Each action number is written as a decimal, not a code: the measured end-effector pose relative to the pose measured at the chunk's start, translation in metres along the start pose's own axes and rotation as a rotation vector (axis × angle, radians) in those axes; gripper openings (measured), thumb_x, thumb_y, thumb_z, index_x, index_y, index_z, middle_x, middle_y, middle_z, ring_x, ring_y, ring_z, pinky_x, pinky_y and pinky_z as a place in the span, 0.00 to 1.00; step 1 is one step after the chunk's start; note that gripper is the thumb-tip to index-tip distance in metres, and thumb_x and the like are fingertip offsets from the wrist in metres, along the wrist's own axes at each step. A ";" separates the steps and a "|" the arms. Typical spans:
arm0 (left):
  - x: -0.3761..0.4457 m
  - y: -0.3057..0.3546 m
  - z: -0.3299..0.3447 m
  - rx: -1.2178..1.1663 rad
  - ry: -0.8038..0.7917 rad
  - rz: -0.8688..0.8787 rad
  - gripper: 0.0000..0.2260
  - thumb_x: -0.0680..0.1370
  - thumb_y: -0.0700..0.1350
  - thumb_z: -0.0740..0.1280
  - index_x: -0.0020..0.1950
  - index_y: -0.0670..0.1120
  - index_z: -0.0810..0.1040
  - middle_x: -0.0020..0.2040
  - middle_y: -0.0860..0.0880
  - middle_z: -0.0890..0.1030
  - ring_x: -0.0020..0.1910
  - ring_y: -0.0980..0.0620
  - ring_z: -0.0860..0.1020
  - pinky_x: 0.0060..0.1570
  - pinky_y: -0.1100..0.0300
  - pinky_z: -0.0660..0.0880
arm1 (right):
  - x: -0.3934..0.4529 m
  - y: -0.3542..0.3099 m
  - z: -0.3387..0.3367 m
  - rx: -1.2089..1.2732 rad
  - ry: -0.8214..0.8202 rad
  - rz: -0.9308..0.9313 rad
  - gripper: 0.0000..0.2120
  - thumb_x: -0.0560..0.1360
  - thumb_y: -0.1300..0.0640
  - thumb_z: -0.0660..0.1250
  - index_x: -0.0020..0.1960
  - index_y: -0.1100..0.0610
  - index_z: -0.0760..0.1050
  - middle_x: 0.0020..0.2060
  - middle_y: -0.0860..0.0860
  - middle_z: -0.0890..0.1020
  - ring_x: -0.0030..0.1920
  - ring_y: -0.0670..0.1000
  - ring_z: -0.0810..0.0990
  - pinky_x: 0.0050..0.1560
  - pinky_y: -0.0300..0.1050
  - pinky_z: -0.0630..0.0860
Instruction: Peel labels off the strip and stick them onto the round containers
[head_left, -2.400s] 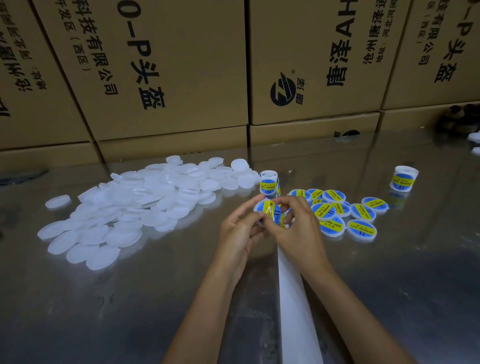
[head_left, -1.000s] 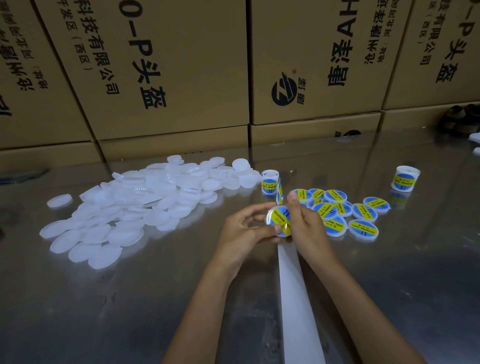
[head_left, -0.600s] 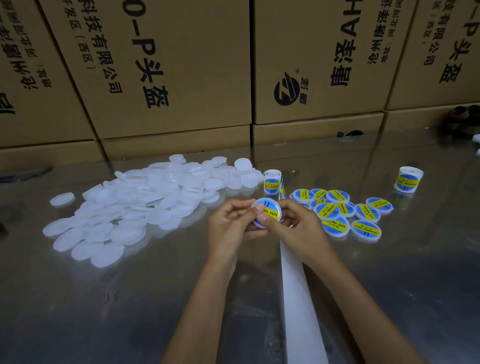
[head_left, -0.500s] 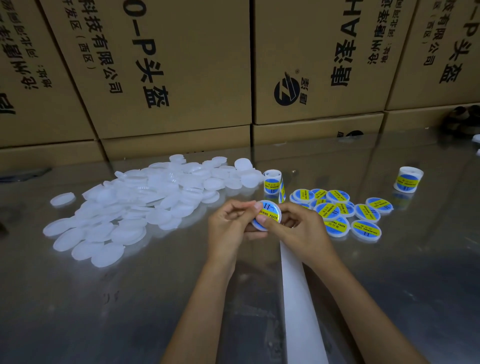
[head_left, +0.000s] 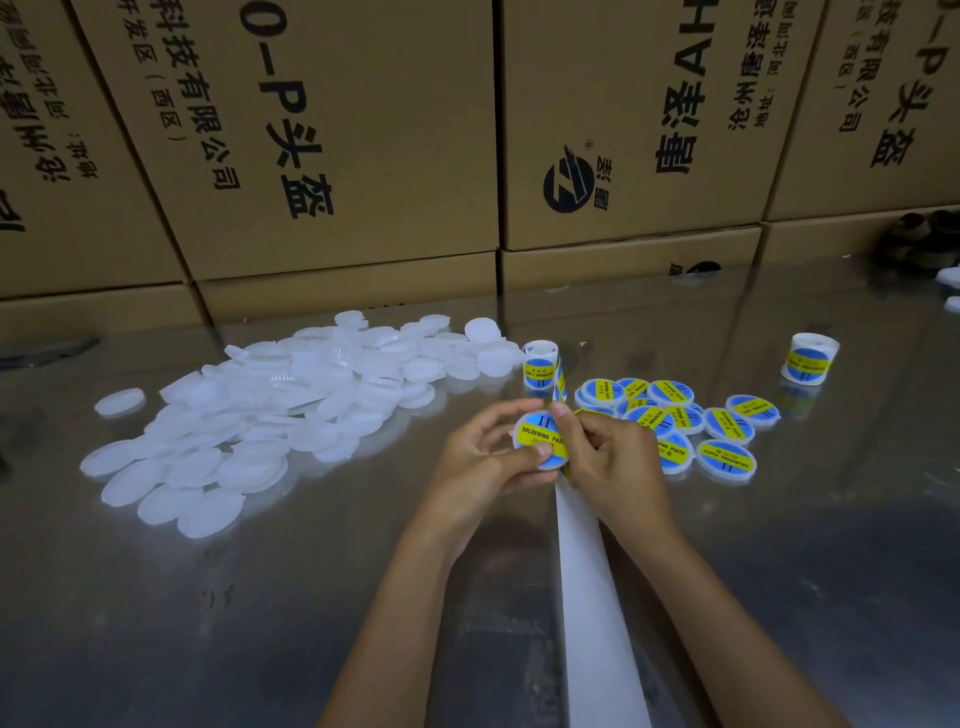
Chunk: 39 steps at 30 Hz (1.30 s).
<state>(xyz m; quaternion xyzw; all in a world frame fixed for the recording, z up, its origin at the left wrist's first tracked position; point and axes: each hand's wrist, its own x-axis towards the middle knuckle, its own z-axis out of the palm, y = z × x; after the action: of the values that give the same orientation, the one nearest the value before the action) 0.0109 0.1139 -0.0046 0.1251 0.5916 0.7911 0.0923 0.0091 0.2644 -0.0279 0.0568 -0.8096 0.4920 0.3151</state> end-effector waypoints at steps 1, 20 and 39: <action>0.000 0.000 0.000 0.008 0.012 0.000 0.18 0.74 0.32 0.73 0.62 0.45 0.81 0.54 0.42 0.85 0.50 0.43 0.85 0.46 0.55 0.83 | 0.000 0.001 0.001 0.033 -0.014 0.019 0.25 0.81 0.47 0.64 0.28 0.58 0.69 0.20 0.52 0.68 0.25 0.49 0.65 0.29 0.49 0.65; -0.001 0.003 -0.003 -0.062 0.201 -0.054 0.08 0.78 0.49 0.71 0.46 0.47 0.88 0.48 0.40 0.86 0.44 0.42 0.86 0.37 0.54 0.83 | -0.004 -0.002 0.004 0.057 -0.131 0.008 0.05 0.72 0.43 0.74 0.44 0.43 0.82 0.20 0.48 0.68 0.24 0.45 0.63 0.28 0.40 0.60; 0.003 -0.001 -0.011 -0.148 0.186 -0.051 0.10 0.78 0.36 0.69 0.59 0.44 0.82 0.51 0.43 0.86 0.45 0.46 0.86 0.39 0.58 0.82 | -0.003 -0.008 0.002 0.081 -0.250 0.028 0.06 0.78 0.45 0.67 0.49 0.44 0.81 0.24 0.60 0.70 0.27 0.54 0.65 0.32 0.55 0.70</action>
<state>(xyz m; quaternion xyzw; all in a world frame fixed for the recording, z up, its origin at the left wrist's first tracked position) 0.0042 0.1048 -0.0084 0.0288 0.5406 0.8382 0.0663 0.0142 0.2582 -0.0243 0.1193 -0.8228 0.5175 0.2022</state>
